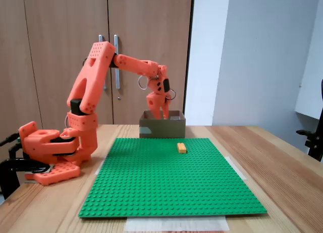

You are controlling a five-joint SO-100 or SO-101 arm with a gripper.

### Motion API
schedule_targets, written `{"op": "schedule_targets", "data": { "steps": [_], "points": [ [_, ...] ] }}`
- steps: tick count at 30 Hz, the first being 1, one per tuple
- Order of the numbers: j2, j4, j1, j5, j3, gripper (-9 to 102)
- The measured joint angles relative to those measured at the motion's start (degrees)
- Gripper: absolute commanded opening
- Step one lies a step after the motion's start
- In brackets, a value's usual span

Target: Pick the red lego block and put it in the box.

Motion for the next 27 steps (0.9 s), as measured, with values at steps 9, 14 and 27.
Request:
{"op": "schedule_targets", "data": {
  "steps": [9,14,27],
  "points": [
    [15.38,-6.06,0.79,-2.29,10.37,9],
    [22.59,-7.21,0.62,-2.90,16.00,8],
    [44.12,-12.04,6.50,-4.57,32.43,0]
  ]
}}
